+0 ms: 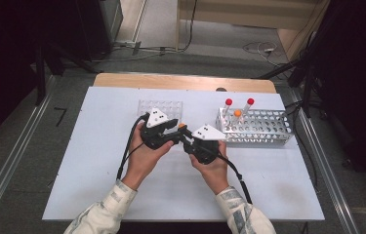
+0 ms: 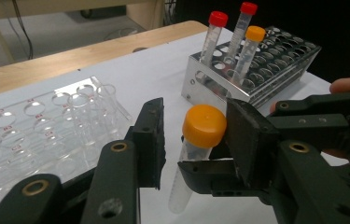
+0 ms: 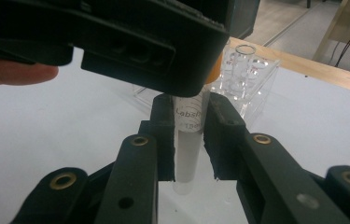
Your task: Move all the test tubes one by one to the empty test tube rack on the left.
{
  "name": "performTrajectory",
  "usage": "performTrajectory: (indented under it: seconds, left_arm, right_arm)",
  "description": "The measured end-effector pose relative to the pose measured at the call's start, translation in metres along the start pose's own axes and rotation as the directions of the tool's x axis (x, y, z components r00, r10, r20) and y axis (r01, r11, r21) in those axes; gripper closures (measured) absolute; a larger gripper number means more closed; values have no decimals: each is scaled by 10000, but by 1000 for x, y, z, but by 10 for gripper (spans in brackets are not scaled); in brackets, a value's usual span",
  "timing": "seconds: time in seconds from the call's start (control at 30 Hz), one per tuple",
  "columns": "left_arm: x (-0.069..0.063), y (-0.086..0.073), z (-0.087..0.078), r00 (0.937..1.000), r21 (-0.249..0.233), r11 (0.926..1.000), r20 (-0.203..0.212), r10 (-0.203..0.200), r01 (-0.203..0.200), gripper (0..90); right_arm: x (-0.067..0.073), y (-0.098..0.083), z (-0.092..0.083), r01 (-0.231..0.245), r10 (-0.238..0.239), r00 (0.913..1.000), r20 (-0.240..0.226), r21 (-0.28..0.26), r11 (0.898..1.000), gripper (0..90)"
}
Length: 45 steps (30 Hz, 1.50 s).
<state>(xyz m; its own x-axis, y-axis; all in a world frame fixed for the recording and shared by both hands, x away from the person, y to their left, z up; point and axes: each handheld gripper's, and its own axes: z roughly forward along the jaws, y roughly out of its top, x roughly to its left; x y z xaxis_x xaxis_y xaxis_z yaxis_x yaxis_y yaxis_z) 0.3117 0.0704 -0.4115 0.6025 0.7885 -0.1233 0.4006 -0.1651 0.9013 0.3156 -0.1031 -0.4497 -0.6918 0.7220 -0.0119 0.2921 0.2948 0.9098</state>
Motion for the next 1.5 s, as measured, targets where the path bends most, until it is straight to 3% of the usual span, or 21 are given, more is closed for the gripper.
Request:
performTrajectory:
  seconds: [0.27, 0.47, 0.63, 0.9, 1.13, 1.5]
  left_arm:
    - [-2, -1, 3, 9999, 125, 9999, 150, 86, -88, 692]
    - [-3, 0, 3, 9997, 125, 9996, 68, 255, -255, 707]
    - [-1, 2, 0, 9994, 122, 9993, -63, 345, -344, 708]
    - [8, 11, -6, 9996, -103, 9999, -247, 123, -125, 708]
    - [17, 20, -12, 9986, -225, 9997, -535, 42, -54, 709]
    - [35, 36, -16, 9937, -382, 9992, -1111, -117, 75, 709]
  right_arm:
    - [0, 0, 0, 8, -8, 10000, -3, -6, 10000, 715]
    - [-1, 1, -2, 9, -9, 10000, 19, -6, 10000, 707]
    - [-4, 3, -6, -293, 290, 9988, -383, -62, 9996, 539]
    - [-17, 6, -22, -348, 348, 9991, -254, 9, 9994, 309]
    - [-33, -3, -44, -493, 494, 9987, 128, -31, 9988, 240]
    - [-57, -19, -75, -745, 751, 9946, 709, -113, 9972, 240]
